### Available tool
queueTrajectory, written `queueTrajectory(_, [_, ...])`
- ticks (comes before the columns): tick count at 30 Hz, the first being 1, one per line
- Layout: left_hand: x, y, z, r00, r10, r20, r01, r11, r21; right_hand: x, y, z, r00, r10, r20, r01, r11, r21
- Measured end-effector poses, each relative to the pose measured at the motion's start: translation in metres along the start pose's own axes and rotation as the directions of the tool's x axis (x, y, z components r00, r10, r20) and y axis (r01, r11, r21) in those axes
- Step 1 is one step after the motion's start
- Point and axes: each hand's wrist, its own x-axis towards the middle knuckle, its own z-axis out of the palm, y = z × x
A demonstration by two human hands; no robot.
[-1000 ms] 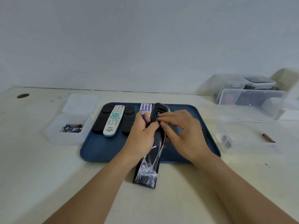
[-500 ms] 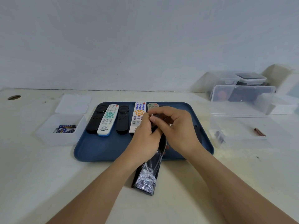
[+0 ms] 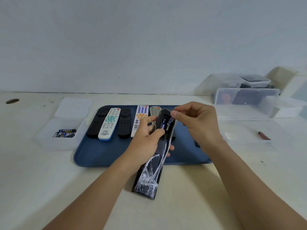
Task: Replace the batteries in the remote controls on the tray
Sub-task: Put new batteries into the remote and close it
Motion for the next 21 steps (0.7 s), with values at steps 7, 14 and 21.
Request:
queueTrajectory(7, [-0.002, 0.0, 0.002, 1.0, 0.004, 0.019, -0.004, 1.0, 0.017, -0.002, 0.006, 0.006, 0.997, -0.08, 0.02, 0.082, 0.984, -0.16])
queueTrajectory(14, [-0.003, 0.002, 0.002, 0.999, 0.033, -0.006, -0.033, 0.999, -0.029, -0.008, 0.013, 0.018, 0.982, -0.187, 0.024, 0.183, 0.917, -0.355])
queueTrajectory(21, [-0.002, -0.003, 0.0, 0.999, 0.046, -0.024, -0.047, 0.997, -0.065, -0.012, 0.018, 0.021, 0.958, -0.281, 0.06, 0.282, 0.875, -0.393])
